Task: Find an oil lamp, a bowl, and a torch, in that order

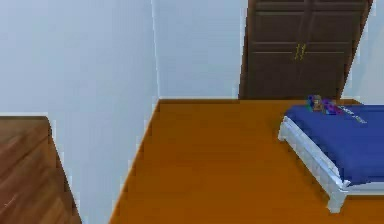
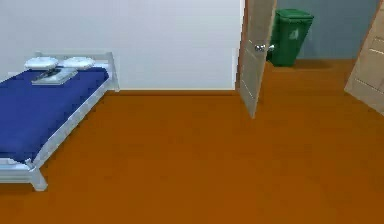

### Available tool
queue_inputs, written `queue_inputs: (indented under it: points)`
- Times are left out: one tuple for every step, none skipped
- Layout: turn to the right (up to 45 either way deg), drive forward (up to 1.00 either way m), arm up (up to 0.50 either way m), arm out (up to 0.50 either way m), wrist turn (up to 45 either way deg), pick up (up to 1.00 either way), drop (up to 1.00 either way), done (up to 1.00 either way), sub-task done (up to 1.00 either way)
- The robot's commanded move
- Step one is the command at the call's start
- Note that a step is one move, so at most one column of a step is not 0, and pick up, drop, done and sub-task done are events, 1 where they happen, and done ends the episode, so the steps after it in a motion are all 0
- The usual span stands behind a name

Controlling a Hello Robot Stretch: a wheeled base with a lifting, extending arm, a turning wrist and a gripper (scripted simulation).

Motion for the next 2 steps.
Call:
queue_inputs:
  points:
    - [45.0,0.00,0.00,0.00,0.0,0.00,0.00,0.00,0.00]
    - [45.0,0.00,0.00,0.00,0.0,0.00,0.00,0.00,0.00]
